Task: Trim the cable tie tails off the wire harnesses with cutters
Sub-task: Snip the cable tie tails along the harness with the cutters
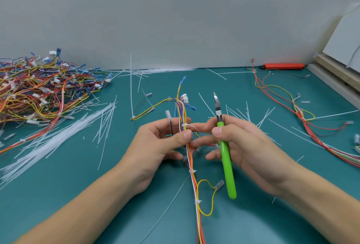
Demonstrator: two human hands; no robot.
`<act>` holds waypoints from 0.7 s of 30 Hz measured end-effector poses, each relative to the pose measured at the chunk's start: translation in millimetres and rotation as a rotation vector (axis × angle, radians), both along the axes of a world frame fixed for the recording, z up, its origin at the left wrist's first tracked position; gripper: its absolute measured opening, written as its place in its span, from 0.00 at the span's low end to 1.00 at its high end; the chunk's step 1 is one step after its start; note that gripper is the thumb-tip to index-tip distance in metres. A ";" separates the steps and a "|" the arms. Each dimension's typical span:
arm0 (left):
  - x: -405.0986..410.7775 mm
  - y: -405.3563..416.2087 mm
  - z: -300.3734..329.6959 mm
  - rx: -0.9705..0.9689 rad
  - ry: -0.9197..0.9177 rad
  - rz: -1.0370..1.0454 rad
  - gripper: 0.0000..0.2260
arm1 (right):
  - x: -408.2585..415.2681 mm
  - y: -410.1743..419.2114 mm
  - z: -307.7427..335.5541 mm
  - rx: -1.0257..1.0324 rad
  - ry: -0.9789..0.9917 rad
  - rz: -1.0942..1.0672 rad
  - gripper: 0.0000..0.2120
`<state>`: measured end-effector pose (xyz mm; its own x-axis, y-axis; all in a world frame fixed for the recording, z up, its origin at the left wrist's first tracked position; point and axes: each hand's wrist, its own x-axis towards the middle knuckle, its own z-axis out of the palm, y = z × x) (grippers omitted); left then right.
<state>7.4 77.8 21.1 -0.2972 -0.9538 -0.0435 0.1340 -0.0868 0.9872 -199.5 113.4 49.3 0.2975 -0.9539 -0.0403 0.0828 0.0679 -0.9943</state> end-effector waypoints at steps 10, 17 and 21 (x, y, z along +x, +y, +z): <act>0.6 -1.3 3.8 0.047 0.028 -0.034 0.17 | -1.4 0.0 0.3 0.050 -0.057 -0.019 0.09; 0.3 -0.4 1.7 0.038 0.048 0.044 0.10 | -3.0 -3.4 -3.4 0.056 -0.036 -0.140 0.11; 4.1 -1.6 4.2 0.045 0.049 -0.064 0.07 | -0.9 -4.3 -3.8 0.037 -0.071 -0.209 0.15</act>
<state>11.5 76.1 25.3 -0.3608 -0.9300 -0.0702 0.1748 -0.1414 0.9744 -200.4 109.0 45.5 0.0972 -0.9933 -0.0628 0.1689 0.0786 -0.9825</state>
